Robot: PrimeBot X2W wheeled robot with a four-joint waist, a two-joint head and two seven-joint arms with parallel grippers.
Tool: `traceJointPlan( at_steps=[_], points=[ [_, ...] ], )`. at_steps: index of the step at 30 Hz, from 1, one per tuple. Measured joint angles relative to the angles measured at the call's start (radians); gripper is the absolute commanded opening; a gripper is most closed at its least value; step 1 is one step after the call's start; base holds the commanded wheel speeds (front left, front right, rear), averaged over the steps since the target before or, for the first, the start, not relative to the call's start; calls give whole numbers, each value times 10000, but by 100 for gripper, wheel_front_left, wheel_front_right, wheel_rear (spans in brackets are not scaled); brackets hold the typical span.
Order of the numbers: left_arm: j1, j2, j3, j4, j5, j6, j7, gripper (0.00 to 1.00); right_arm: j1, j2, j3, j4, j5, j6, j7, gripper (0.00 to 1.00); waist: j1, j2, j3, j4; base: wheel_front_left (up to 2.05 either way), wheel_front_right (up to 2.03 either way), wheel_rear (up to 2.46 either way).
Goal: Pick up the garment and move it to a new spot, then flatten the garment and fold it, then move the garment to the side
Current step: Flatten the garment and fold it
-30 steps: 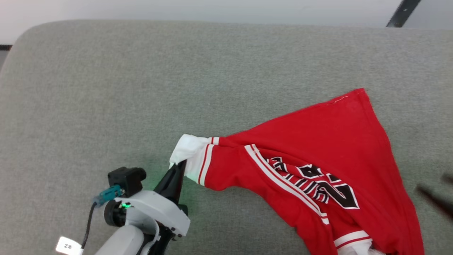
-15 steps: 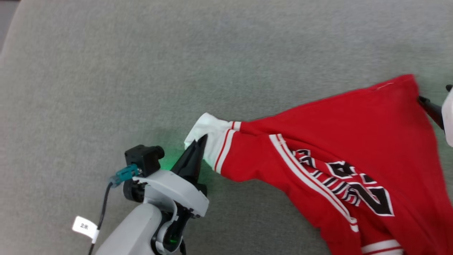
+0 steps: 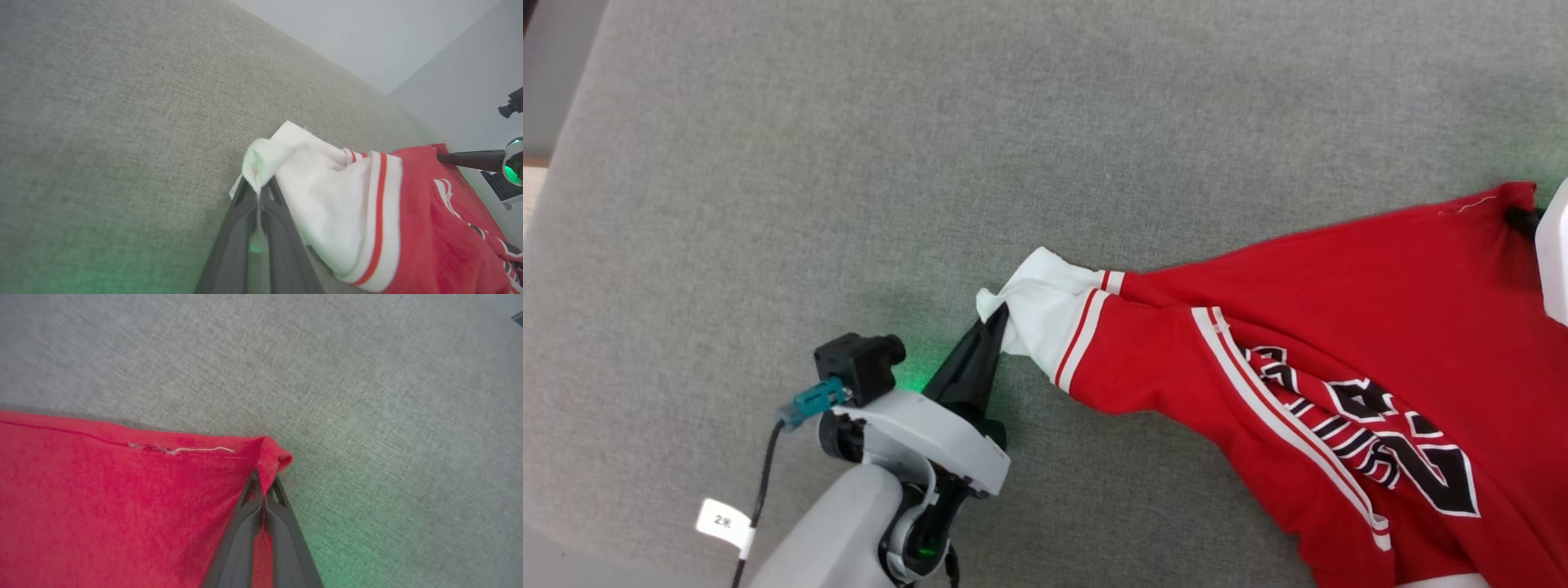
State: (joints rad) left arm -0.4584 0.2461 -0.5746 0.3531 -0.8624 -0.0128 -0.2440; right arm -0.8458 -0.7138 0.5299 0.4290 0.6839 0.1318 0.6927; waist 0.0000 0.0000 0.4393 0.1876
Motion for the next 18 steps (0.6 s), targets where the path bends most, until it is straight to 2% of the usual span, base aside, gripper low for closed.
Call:
traceJointPlan(
  at_steps=[4, 9, 13, 18],
  points=[
    [-151, 163, 123, 71, -167, -240, 84, 0, -222, 435, -460, 953, 4, -2, -991, 0, 0, 0, -279, -108, 0, 0, 0],
    [-1180, 362, 420, 98, -520, -606, 539, 0, -1279, 1066, -1810, 2222, -221, -4, -2357, 0, 0, 0, -544, -324, 0, 0, 0],
    [-2779, 299, 685, 617, -965, -848, 1143, 0, -2453, 1574, -2809, 3183, -577, -4, -3352, 0, 0, 0, -595, -494, 0, 0, 0],
    [-5803, 182, 968, 2236, -1039, -947, 1659, 0, -4430, 2067, -3693, 4171, -1315, -4, -4458, 0, 0, 0, -332, -639, 0, 0, 0]
  ],
)
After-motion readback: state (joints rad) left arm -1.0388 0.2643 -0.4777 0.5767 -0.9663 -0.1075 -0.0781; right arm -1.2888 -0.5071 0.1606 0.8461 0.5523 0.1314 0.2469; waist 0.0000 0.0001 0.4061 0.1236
